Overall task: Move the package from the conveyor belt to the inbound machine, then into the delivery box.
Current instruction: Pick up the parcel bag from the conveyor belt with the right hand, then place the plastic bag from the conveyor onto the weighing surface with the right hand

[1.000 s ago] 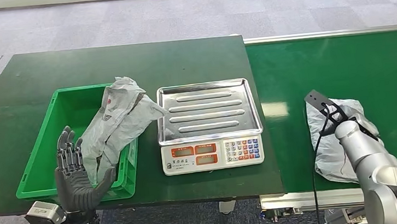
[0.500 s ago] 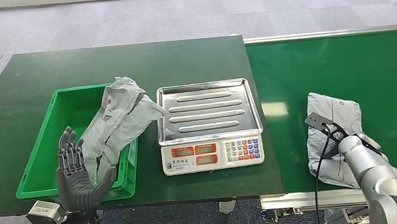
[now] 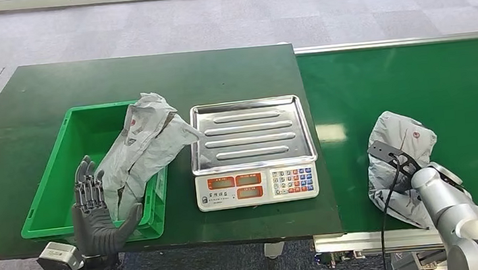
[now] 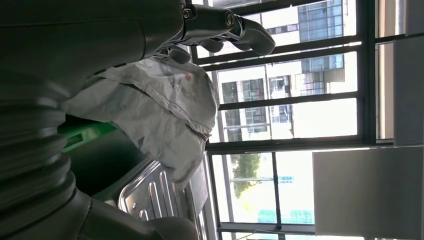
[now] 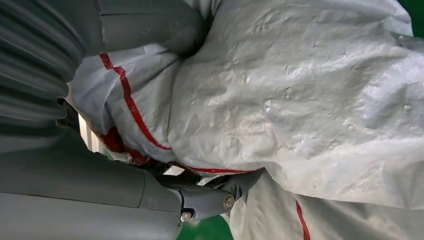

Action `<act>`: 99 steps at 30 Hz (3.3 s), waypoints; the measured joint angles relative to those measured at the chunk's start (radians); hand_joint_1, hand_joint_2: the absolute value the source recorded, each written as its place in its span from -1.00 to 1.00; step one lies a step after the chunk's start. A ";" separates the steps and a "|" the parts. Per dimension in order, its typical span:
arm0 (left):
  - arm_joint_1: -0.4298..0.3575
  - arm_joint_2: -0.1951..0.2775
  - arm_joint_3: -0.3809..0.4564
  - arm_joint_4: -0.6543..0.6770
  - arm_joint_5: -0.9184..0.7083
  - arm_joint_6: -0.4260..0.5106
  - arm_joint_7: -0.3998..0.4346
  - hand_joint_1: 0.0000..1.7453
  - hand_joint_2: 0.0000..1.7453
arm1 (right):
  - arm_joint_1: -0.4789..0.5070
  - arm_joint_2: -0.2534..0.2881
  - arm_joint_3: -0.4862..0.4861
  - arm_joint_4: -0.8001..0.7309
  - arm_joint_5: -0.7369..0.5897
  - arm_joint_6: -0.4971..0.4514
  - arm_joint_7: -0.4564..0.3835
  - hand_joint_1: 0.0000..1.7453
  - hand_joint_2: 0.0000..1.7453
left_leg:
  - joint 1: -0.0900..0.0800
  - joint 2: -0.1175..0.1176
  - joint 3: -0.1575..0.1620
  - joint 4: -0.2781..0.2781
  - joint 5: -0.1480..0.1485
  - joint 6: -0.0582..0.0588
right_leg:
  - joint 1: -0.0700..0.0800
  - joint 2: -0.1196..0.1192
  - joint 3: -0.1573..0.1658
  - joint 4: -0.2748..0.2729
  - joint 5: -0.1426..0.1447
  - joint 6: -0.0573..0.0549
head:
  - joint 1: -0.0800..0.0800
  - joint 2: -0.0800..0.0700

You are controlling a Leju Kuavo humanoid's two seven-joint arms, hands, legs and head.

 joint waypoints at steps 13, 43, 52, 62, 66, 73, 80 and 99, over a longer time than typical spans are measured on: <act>0.001 0.001 0.000 0.002 0.006 0.001 -0.001 -1.00 1.00 | -0.004 0.000 -0.009 0.000 0.008 -0.050 0.009 1.00 1.00 | 0.000 -0.004 0.002 0.000 0.000 0.001 | 0.000 -0.003 0.006 -0.001 -0.001 0.002 | 0.000 0.000; 0.082 -0.002 0.012 -0.109 0.006 0.058 -0.014 -1.00 1.00 | -0.131 0.006 -0.317 -0.158 -0.174 -0.877 -0.587 1.00 1.00 | -0.002 -0.002 -0.003 0.000 0.000 0.002 | -0.002 -0.001 0.001 -0.002 0.001 0.004 | 0.000 0.000; 0.050 -0.002 0.012 -0.093 0.005 0.038 -0.038 -1.00 1.00 | -0.174 0.096 -0.296 -0.198 -0.200 -0.490 -0.706 1.00 1.00 | -0.002 0.005 -0.003 -0.001 0.001 0.001 | -0.002 0.006 -0.001 -0.001 0.003 0.002 | 0.000 0.000; -0.062 -0.011 0.005 -0.023 -0.020 0.002 -0.016 -1.00 1.00 | -0.339 0.485 0.118 -0.163 0.086 -0.164 -0.689 1.00 1.00 | 0.001 0.012 -0.004 -0.003 0.007 -0.009 | 0.004 0.015 -0.012 0.004 0.006 -0.006 | 0.000 0.000; -0.067 -0.018 0.004 -0.022 -0.025 0.002 -0.003 -1.00 1.00 | -0.343 0.600 0.247 -0.160 0.079 -0.169 -0.704 1.00 1.00 | 0.004 0.010 -0.005 -0.003 0.007 -0.010 | 0.005 0.012 -0.012 0.004 0.005 -0.008 | 0.000 0.000; -0.066 -0.020 0.005 -0.023 -0.026 0.002 0.001 -1.00 1.00 | -0.343 0.665 0.358 -0.160 0.057 -0.185 -0.703 1.00 1.00 | 0.004 0.010 -0.007 -0.003 0.006 -0.010 | 0.003 0.012 -0.012 0.004 0.005 -0.008 | 0.000 0.000; -0.054 -0.021 0.006 -0.037 -0.032 0.006 0.010 -1.00 1.00 | -0.350 0.672 0.421 -0.136 0.115 -0.226 -0.469 -1.00 1.00 | 0.004 0.009 -0.006 -0.002 0.006 -0.009 | 0.003 0.012 -0.012 0.004 0.006 -0.007 | 0.000 0.000; -0.002 -0.028 0.026 -0.092 -0.053 0.005 0.054 -1.00 1.00 | -0.334 0.596 0.476 -0.021 0.193 -0.192 -0.024 -1.00 1.00 | 0.004 0.010 -0.006 -0.002 0.006 -0.010 | 0.004 0.013 -0.013 0.004 0.006 -0.007 | 0.000 0.000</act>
